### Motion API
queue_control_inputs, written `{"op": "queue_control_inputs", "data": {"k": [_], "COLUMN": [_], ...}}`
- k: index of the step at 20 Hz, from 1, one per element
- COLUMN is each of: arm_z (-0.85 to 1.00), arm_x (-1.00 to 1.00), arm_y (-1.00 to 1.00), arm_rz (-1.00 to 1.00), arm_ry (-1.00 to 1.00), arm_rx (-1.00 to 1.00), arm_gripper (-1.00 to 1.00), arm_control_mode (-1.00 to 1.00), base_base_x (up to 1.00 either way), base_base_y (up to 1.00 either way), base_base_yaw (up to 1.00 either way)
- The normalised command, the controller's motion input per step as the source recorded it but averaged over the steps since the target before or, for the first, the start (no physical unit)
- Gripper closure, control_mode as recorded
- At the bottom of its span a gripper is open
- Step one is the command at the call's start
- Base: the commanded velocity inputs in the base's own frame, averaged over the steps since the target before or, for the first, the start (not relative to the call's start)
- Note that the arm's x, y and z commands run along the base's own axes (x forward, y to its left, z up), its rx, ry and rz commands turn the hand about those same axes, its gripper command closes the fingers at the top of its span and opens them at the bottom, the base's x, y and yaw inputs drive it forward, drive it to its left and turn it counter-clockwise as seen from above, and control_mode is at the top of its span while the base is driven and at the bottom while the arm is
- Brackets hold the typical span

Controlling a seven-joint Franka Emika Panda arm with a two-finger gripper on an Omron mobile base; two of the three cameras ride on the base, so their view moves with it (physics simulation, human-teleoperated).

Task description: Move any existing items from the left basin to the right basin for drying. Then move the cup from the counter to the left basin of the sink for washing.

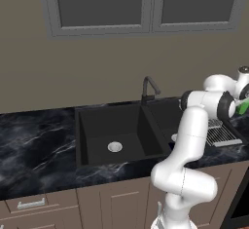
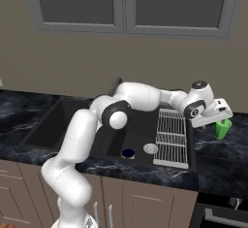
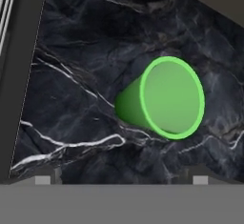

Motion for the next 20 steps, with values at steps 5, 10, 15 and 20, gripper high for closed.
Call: {"op": "queue_control_inputs", "data": {"k": [5, 10, 15, 20], "arm_z": [0.00, -0.01, 0.00, 0.00], "arm_x": [0.24, 0.23, 0.20, 0.09], "arm_y": [-0.05, -0.05, -0.15, -0.29], "arm_rz": [0.00, 0.00, 0.00, 0.00], "arm_ry": [0.00, 0.00, 0.00, 0.00], "arm_rx": [-0.04, -0.01, 0.00, 0.00], "arm_gripper": [-1.00, -1.00, -1.00, -1.00], "arm_control_mode": [-1.00, -1.00, -1.00, -1.00], "base_base_x": [0.00, 0.00, 0.00, 0.00], "base_base_y": [0.00, 0.00, 0.00, 0.00], "base_base_yaw": [0.00, 0.00, 0.00, 0.00]}}
